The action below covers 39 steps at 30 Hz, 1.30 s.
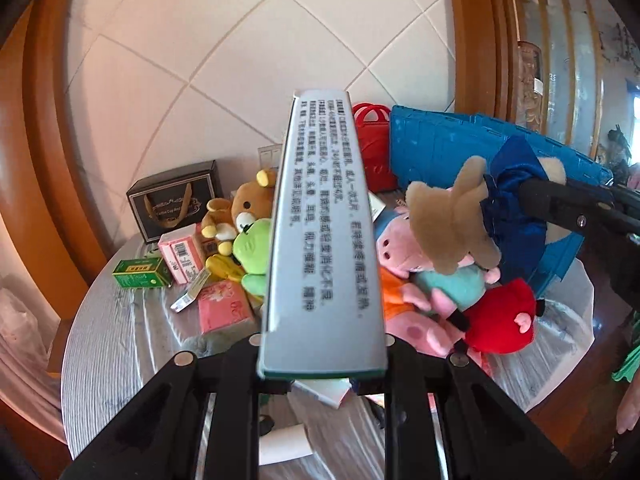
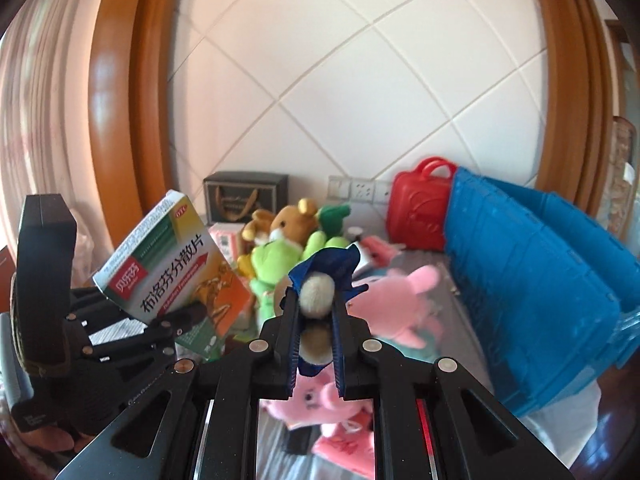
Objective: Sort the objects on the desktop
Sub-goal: 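Carry both items over the blue crate and open both tools to drop them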
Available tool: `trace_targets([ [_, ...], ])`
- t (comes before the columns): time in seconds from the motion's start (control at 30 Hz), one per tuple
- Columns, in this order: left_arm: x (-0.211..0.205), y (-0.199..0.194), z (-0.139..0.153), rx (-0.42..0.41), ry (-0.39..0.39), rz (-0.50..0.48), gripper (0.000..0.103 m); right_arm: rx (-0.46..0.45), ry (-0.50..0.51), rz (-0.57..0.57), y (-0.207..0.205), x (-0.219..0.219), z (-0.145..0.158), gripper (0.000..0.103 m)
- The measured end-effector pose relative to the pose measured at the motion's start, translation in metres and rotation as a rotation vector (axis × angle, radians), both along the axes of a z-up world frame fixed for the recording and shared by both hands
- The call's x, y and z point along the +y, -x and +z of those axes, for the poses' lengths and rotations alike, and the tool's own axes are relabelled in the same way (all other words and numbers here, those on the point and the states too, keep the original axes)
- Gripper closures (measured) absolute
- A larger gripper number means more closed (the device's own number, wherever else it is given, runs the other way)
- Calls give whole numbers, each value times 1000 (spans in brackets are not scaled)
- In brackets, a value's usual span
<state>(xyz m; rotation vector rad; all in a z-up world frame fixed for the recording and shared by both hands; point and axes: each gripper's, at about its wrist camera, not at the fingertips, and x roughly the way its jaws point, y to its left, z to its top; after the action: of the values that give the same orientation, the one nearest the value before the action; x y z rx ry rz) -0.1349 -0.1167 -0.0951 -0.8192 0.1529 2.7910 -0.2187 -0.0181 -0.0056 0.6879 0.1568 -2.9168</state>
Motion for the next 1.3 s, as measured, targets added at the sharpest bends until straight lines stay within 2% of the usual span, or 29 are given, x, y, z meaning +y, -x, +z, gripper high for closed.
trace_targets([
  [0.23,98,25,36,86,-19,-43,85,102,-5,-73,4,85,41,89],
  [0.47,229,58,76,137,-28,-96,85,163,-8,-154,18,213,77,89],
  [0.63,312,80,99,146,-35,-131,85,168,-35,-223,35,300,96,89],
  [0.73,359,89,108,122,-38,-165,85,154,-49,-269,48,348,100,89],
  [0.8,389,91,112,137,-8,-165,84,143,-50,-296,53,375,99,89],
  [0.9,424,100,118,88,-25,-207,85,112,-52,-333,57,409,91,89],
  [1.0,457,105,117,69,0,-210,85,73,-46,-357,65,437,81,89],
  [1.07,473,113,109,14,14,-212,85,46,-48,-365,69,451,73,89],
  [1.3,494,118,81,-131,47,-197,85,-7,-73,-389,77,472,55,89],
])
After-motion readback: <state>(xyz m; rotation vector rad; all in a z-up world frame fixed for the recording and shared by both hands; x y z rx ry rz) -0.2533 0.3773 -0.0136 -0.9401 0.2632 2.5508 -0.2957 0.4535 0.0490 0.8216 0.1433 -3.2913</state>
